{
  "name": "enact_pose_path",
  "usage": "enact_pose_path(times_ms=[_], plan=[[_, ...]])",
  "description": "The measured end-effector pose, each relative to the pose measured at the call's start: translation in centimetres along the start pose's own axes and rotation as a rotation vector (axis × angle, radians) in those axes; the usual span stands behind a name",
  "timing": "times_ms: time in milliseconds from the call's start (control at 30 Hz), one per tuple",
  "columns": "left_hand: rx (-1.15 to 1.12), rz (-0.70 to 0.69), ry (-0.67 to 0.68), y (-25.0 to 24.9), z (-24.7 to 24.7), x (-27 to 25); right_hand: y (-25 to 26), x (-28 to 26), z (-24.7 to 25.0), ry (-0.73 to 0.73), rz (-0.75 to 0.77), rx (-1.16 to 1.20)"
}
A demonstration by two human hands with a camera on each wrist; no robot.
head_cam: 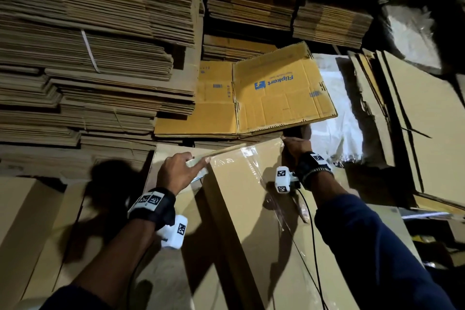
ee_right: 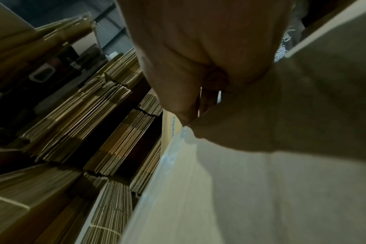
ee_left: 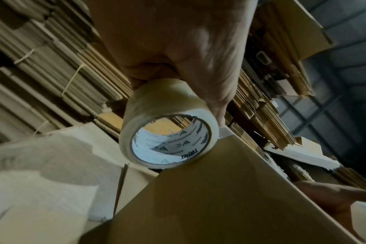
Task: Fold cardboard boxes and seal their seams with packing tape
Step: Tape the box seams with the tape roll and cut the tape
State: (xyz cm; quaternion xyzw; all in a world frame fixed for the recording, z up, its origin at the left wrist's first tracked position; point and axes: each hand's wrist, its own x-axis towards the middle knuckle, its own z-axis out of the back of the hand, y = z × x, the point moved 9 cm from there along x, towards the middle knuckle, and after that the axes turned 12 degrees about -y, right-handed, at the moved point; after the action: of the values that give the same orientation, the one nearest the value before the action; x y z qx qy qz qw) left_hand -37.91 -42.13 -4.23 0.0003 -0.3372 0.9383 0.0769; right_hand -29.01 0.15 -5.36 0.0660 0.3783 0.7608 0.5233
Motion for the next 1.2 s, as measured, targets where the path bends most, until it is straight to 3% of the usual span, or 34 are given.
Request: enact_pose_path(times_ms=[200,267,367,433,567,633,700,800,967,1200], plan=[[-0.113,0.043,0.016,0.5,-0.8,-0.5,0.7,-4.0,1.7,0.135,-0.04,-0.182],[-0.126,0.048,0.033,0.3,-0.9,-0.5,1.6,-4.4,2.4,0.099,0.017,-0.255],[-0.127,0.066,0.045,0.5,-0.9,-0.7,6.1,-5.1,2.9,-0.057,0.276,-0.416],[-0.133,0.067,0.045,0.4,-0.9,-0.7,9.3,-7.8,1.3,-0.048,0.465,-0.418],[-0.091,0.07,0.034,0.6,-0.8,-0.6,12.6,-18.4,-4.9,0.149,0.782,-0.292],[-0.063,0.067,0.047,0.5,-0.9,-0.6,12.1,-24.2,-9.1,0.304,0.866,-0.373],[-0.051,0.075,0.054,0.4,-0.8,-0.5,10.2,-26.9,-12.7,0.394,0.813,-0.539],[-0.082,0.103,0.049,0.6,-0.8,-0.5,8.0,-25.9,-14.7,0.346,0.696,-0.704],[-0.123,0.123,0.077,0.8,-0.8,-0.6,6.2,-20.7,-11.4,0.198,0.636,-0.812],[-0.182,0.12,0.068,0.7,-0.7,-0.7,4.4,-13.0,-7.1,0.099,0.393,-0.736]])
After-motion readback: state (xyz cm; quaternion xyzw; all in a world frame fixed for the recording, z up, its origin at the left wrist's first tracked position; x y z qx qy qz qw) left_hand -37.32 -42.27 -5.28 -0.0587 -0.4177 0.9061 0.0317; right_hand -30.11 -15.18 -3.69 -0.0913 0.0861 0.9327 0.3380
